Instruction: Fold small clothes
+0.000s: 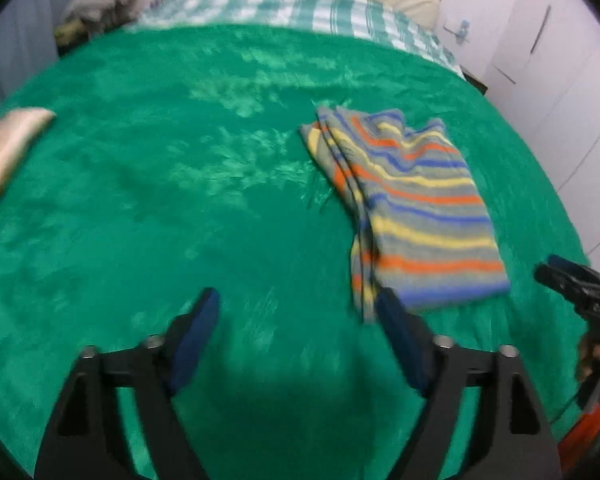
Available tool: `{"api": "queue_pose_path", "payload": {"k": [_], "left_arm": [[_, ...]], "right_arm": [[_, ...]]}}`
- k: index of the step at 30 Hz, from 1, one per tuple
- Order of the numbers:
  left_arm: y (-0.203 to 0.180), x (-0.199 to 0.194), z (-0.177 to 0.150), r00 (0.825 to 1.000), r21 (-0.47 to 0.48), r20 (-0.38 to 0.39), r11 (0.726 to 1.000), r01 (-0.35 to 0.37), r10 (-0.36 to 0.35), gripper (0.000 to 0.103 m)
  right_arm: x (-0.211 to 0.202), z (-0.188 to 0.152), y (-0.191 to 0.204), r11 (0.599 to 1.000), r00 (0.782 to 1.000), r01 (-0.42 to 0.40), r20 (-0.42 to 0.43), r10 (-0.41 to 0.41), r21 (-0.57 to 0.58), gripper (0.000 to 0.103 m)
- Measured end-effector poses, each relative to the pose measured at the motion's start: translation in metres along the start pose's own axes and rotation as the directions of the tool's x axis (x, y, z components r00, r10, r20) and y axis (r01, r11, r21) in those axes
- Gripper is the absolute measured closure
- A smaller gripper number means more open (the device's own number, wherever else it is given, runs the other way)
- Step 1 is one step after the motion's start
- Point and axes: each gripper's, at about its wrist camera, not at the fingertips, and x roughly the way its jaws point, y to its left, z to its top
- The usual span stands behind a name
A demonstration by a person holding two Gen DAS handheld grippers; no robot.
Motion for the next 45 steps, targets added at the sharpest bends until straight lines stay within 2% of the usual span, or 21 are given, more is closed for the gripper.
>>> {"api": "queue_pose_path", "payload": {"k": [1,5,12,15,17,19,24,28,33,36,45], "left_arm": [[-0.005,-0.015,-0.007,0.999,0.021,0.031,0.999,-0.031,0.031,0.007],[-0.029,-0.057,-0.012,0.984,0.089,0.111,0.985,-0.146,0.136,0.002],[-0.067,-0.115,-0.025,0.949,0.142,0.182,0.948,-0.283,0.256,0.001],[-0.070,-0.140,-0.038,0.932,0.110,0.179,0.935,-0.338,0.316,0.001],[-0.070,-0.151,-0.045,0.941,0.084,0.157,0.945,-0.315,0.299,0.001],[-0.067,-0.162,-0.051,0.959,0.050,0.125,0.963,-0.263,0.256,0.001],[-0.069,-0.181,-0.064,0.973,0.012,0.075,0.975,-0.221,0.219,0.001],[-0.073,-0.193,-0.072,0.971,0.026,0.080,0.974,-0.226,0.224,0.001],[-0.082,-0.208,-0.080,0.956,0.061,0.123,0.960,-0.275,0.266,0.001],[-0.087,-0.217,-0.083,0.948,0.078,0.140,0.951,-0.299,0.286,0.001],[-0.097,-0.239,-0.088,0.968,0.098,0.142,0.970,-0.222,0.208,0.001]], "right_arm": [[-0.011,-0.009,0.001,1.000,1.000,0.014,0.001,-0.014,-0.015,0.008],[-0.056,-0.043,0.016,0.996,0.998,0.060,0.021,-0.059,-0.070,0.006],[-0.135,-0.082,0.070,0.984,0.990,0.087,0.121,-0.068,-0.157,0.006],[-0.161,-0.086,0.089,0.978,0.984,0.102,0.160,-0.073,-0.181,0.003],[-0.173,-0.091,0.097,0.979,0.984,0.099,0.164,-0.070,-0.176,0.002],[-0.186,-0.095,0.104,0.984,0.985,0.076,0.163,-0.050,-0.159,0.001],[-0.212,-0.111,0.109,0.994,0.985,0.052,0.169,-0.034,-0.101,0.001],[-0.226,-0.125,0.110,0.993,0.986,0.066,0.158,-0.049,-0.101,0.001],[-0.236,-0.139,0.116,0.985,0.985,0.107,0.146,-0.087,-0.137,0.001],[-0.244,-0.146,0.120,0.984,0.987,0.103,0.141,-0.082,-0.148,0.001],[-0.281,-0.150,0.136,0.981,0.983,0.098,0.167,-0.070,-0.167,0.001]]}}
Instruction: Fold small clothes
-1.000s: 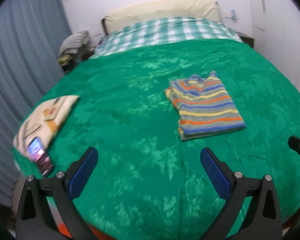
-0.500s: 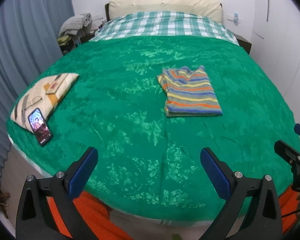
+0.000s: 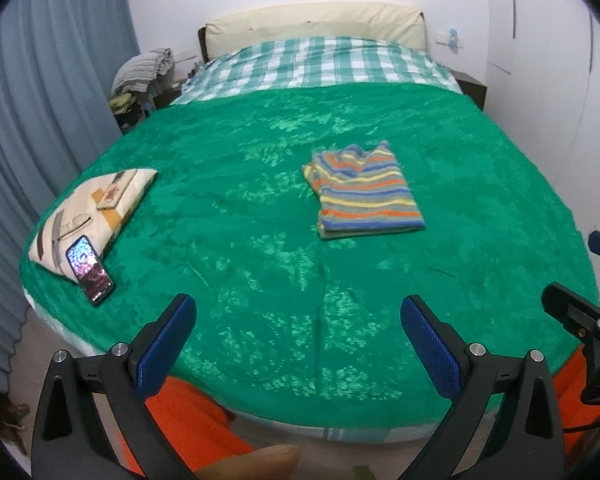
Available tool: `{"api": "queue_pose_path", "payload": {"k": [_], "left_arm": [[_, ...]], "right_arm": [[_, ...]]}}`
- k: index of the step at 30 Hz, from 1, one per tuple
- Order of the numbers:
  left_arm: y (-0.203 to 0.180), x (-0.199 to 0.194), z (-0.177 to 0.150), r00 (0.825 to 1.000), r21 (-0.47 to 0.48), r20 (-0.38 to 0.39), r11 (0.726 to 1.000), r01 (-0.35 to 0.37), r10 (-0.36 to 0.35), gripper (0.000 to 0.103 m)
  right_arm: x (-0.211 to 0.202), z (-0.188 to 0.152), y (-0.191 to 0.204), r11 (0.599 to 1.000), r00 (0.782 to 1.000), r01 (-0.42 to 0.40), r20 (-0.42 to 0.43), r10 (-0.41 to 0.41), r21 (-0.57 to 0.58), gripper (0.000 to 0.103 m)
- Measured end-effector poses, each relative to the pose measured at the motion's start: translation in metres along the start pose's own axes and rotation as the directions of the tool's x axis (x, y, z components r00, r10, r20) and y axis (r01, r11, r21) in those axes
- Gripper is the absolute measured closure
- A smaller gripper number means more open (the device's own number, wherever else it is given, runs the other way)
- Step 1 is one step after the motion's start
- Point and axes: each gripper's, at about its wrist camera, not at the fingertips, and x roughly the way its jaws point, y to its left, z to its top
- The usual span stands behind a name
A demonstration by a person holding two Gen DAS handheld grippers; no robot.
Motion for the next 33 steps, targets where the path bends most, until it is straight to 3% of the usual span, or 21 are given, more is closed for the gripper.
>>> {"api": "queue_pose_path", "payload": {"k": [12,19,33], "left_arm": [[-0.006,-0.026,0.005,0.999,0.018,0.043,1.000,-0.017,0.017,0.001],[-0.007,-0.022,0.004,0.999,0.006,0.023,0.999,0.031,-0.031,0.001],[-0.013,-0.023,0.002,0.999,0.029,0.036,0.999,0.037,-0.038,0.001]], "right_arm": [[-0.021,-0.005,0.002,0.997,0.997,0.078,-0.009,-0.078,-0.010,0.001],[-0.018,-0.006,-0.001,0.997,0.997,0.071,-0.017,-0.071,0.005,0.001],[-0.016,-0.006,-0.004,0.998,0.998,0.066,-0.014,-0.065,0.009,0.001]]}}
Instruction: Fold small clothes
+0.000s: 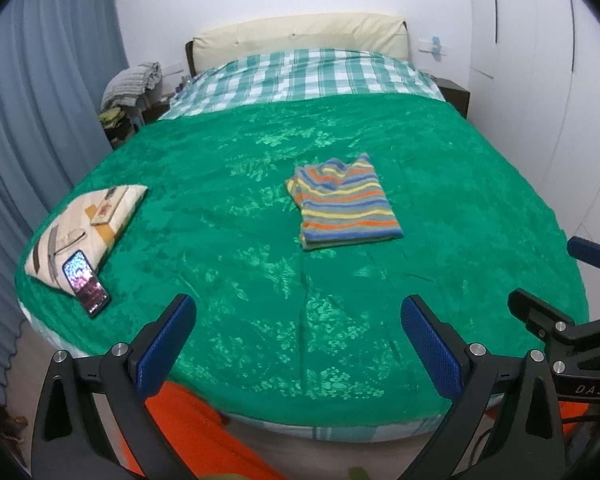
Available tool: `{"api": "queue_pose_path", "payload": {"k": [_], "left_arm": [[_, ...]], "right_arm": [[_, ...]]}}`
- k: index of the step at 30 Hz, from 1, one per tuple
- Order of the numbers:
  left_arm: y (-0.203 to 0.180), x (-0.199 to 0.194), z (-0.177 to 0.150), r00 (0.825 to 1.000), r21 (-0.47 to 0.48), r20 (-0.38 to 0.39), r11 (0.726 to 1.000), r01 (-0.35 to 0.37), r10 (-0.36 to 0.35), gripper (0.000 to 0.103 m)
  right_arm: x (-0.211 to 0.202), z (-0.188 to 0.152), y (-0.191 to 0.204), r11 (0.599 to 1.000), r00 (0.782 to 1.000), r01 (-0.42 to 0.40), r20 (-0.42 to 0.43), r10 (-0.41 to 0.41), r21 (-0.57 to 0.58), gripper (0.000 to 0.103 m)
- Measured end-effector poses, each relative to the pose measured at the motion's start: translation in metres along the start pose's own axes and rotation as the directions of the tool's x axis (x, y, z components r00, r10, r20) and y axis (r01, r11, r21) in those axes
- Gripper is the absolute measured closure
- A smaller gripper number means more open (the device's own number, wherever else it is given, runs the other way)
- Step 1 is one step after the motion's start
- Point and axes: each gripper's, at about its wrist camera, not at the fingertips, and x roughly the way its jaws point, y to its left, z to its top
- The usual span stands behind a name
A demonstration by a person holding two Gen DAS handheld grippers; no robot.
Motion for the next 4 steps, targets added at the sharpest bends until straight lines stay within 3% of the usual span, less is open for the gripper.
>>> {"api": "queue_pose_path", "payload": {"k": [4], "left_arm": [[-0.0002,-0.0004,0.0005,1.000,-0.001,0.003,1.000,-0.010,0.010,0.001]], "right_arm": [[0.0006,0.0004,-0.0005,1.000,1.000,-0.003,0.004,0.003,0.001,0.001]]}}
